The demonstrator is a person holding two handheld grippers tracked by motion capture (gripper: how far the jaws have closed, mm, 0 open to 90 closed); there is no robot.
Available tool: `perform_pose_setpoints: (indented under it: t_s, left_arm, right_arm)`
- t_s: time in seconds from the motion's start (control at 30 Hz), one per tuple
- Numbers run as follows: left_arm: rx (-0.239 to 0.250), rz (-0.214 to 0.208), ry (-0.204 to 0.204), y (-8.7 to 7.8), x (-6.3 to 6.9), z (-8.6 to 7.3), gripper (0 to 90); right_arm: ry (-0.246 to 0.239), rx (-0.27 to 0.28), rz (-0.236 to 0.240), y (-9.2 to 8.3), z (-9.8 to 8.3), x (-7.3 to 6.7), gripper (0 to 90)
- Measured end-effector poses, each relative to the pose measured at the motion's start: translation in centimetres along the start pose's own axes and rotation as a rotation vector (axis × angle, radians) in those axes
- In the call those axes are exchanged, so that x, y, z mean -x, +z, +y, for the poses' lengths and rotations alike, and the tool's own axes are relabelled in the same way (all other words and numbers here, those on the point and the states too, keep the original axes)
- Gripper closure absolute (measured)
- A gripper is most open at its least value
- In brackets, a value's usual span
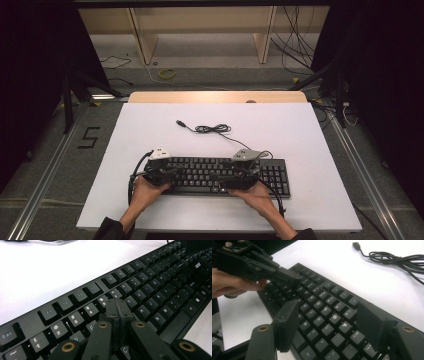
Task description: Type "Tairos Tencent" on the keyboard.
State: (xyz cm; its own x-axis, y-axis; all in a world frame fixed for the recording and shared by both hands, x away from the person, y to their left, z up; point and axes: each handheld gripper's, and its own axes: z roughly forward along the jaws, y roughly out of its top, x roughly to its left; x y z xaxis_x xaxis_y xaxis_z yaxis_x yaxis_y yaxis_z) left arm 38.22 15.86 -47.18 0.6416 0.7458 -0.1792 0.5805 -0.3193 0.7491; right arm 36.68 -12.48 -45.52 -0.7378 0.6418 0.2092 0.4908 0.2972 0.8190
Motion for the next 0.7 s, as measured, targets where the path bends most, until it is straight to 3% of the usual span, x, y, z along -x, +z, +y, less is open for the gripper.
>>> perform_pose_setpoints:
  t_s: [0.47,0.7]
  left_arm:
    - [-0.056,0.020,0.005,0.94,-0.06,-0.07,89.5]
    - [-0.059,0.017,-0.004,0.94,-0.11,-0.10,89.8]
  right_arm:
    - [-0.008,-0.002,0.006,-0.30,-0.25,-0.28,35.6]
    - [-0.008,-0.002,0.003,-0.33,-0.23,-0.33,35.7]
